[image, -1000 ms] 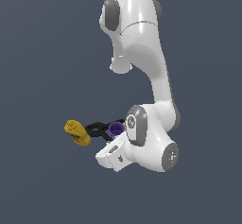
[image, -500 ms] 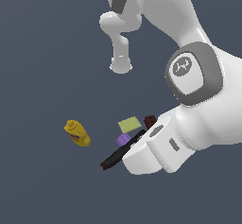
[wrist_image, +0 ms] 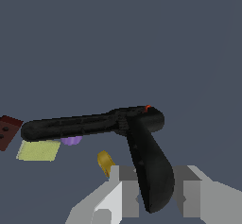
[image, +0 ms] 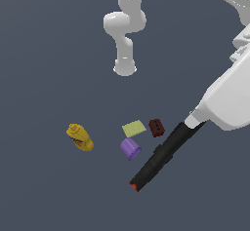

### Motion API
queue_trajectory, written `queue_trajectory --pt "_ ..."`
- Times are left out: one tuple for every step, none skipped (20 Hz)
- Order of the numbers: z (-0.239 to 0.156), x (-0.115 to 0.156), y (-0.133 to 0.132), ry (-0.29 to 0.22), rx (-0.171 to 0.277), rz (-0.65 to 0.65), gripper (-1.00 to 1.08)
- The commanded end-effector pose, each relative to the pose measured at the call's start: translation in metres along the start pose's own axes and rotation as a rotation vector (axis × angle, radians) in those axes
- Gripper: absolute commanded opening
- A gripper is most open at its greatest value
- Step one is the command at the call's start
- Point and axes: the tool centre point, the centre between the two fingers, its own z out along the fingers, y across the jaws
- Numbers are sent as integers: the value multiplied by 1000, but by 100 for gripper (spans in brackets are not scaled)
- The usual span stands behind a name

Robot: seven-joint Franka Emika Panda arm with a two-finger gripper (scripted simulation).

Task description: Pick up a designated object from a clutter of objects.

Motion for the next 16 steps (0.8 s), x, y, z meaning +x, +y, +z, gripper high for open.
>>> queue_trajectory --pt "-30 -2 6 44 -30 10 -100" --pt "-40 -3 7 58 -39 13 -100" --pt "-48 -4 8 70 -47 15 -100" --pt "-56 -5 9 81 -54 17 -100" --pt "-62 -6 9 90 -60 19 -100" --pt "-68 -6 10 98 -66 20 -100" --pt "-72 -7 10 105 -70 22 -100" --pt "-76 -8 11 110 -74 23 -100" --pt "-79 -8 11 115 -77 24 -100" --pt "-81 -8 11 117 -79 24 -100" --pt "-82 -9 11 119 -80 24 -100" --pt "-82 -9 11 119 -80 24 -100" --pt "-81 -9 11 118 -80 24 -100" --pt "-81 -9 11 117 -79 24 -100" --pt "-80 -8 9 116 -77 22 -100" --pt "-80 -8 9 116 -77 22 -100"
